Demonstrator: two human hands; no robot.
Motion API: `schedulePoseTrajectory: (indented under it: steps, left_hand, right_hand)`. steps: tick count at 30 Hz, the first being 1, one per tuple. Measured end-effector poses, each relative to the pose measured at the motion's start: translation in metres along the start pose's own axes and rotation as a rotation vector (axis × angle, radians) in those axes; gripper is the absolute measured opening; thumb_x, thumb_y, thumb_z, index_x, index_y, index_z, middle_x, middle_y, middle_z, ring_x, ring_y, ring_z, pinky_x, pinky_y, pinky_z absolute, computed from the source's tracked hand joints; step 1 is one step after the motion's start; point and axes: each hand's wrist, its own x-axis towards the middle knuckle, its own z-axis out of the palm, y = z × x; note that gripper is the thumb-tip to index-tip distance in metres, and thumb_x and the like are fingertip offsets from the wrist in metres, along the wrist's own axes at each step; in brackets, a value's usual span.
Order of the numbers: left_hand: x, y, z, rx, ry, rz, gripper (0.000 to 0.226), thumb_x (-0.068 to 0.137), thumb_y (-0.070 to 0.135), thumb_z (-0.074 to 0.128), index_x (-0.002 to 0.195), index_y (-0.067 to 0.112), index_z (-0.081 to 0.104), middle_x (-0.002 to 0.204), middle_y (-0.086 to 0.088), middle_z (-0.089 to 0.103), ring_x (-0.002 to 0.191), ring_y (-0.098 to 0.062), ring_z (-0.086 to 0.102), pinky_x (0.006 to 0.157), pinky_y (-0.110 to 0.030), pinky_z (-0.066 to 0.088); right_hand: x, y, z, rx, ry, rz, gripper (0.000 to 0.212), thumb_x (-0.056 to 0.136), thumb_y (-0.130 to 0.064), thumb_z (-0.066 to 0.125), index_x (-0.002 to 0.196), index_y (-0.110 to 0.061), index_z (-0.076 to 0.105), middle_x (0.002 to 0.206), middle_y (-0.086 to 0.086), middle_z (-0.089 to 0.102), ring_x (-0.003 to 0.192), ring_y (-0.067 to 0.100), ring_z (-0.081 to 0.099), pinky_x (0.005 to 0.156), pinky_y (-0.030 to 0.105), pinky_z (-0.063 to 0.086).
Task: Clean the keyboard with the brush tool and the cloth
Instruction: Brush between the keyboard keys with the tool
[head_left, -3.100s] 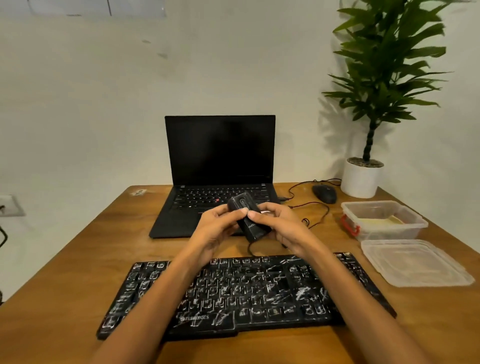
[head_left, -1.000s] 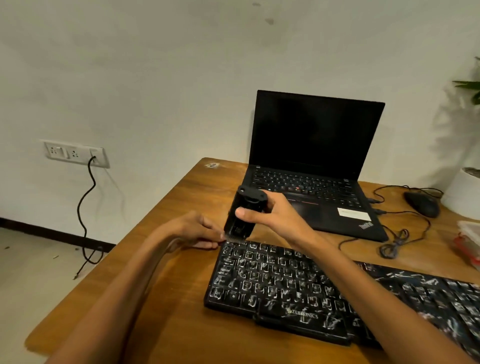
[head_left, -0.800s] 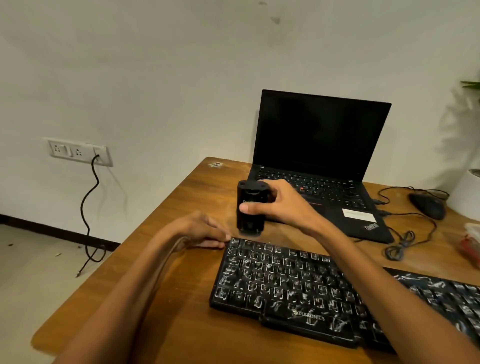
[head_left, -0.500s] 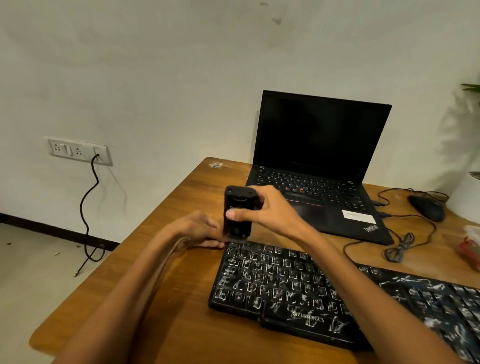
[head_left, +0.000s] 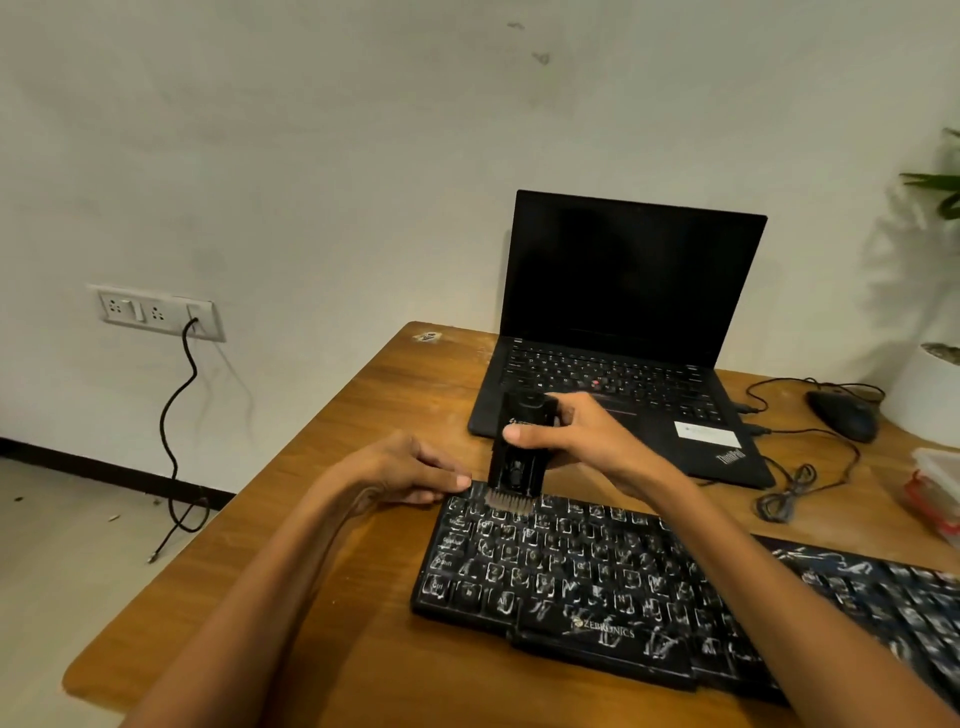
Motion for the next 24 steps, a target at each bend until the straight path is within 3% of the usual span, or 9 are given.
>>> schedulePoseTrajectory:
  steps: [3,7,10,14,17,21,24]
  left_hand:
    - [0.003,-0.001,0.001,-0.009,0.029,-0.009,0.018,0.071,0.006,0.071,0.089,0.004,0.070,0.086,-0.009,0.069,0.055,-0.006,0.058,0.045,-0.011,0.044]
    - [0.004,-0.004,-0.001,-0.019,0.036,0.002,0.018,0.071,0.005,0.071,0.088,0.005,0.071,0.084,-0.007,0.069,0.053,-0.005,0.060,0.045,-0.010,0.044]
    - [0.006,-0.004,0.001,-0.018,0.033,0.017,0.016,0.072,0.004,0.070,0.087,0.003,0.071,0.082,-0.007,0.069,0.051,-0.005,0.060,0.044,-0.010,0.043]
    - [0.007,-0.004,-0.001,-0.013,0.025,0.026,0.015,0.071,0.004,0.070,0.086,0.005,0.072,0.084,-0.007,0.070,0.058,-0.006,0.060,0.047,-0.011,0.045]
    - [0.007,-0.003,0.001,-0.003,0.033,0.022,0.013,0.071,0.005,0.070,0.084,0.007,0.072,0.086,-0.006,0.070,0.063,-0.008,0.060,0.047,-0.011,0.045]
    - [0.006,-0.001,0.001,0.012,0.035,0.022,0.016,0.073,0.005,0.069,0.089,0.006,0.071,0.088,-0.006,0.070,0.063,-0.008,0.061,0.047,-0.010,0.044]
    - [0.006,-0.002,0.001,0.006,0.038,0.017,0.015,0.073,0.004,0.069,0.088,0.006,0.071,0.085,-0.005,0.070,0.059,-0.007,0.061,0.047,-0.010,0.045]
  right_hand:
    - [0.007,0.009,0.000,-0.028,0.170,-0.073,0.026,0.074,-0.027,0.074,0.090,-0.010,0.065,0.089,0.004,0.070,0.086,0.017,0.067,0.076,0.032,0.055]
    - [0.005,0.011,0.004,-0.012,0.037,-0.009,0.020,0.074,-0.028,0.073,0.086,-0.015,0.064,0.084,0.000,0.069,0.080,0.015,0.068,0.069,0.028,0.053]
    - [0.007,0.011,-0.005,-0.080,0.241,-0.094,0.018,0.074,-0.029,0.074,0.081,-0.015,0.064,0.078,-0.003,0.067,0.076,0.011,0.065,0.066,0.023,0.050]
    - [-0.001,0.016,-0.005,-0.010,0.096,-0.047,0.034,0.076,-0.028,0.071,0.093,-0.001,0.062,0.084,0.002,0.066,0.080,0.017,0.066,0.069,0.027,0.053]
    - [0.000,0.023,-0.014,-0.093,0.236,-0.086,0.022,0.076,-0.028,0.072,0.086,-0.009,0.064,0.079,-0.002,0.066,0.078,0.013,0.064,0.067,0.022,0.049]
    - [-0.006,0.028,-0.019,0.033,0.148,-0.052,0.020,0.076,-0.026,0.070,0.086,-0.010,0.063,0.079,-0.002,0.068,0.077,0.012,0.067,0.065,0.021,0.052]
    - [-0.004,0.031,-0.023,-0.063,0.263,-0.105,0.025,0.074,-0.029,0.074,0.083,-0.008,0.063,0.076,-0.003,0.066,0.077,0.014,0.065,0.068,0.024,0.051]
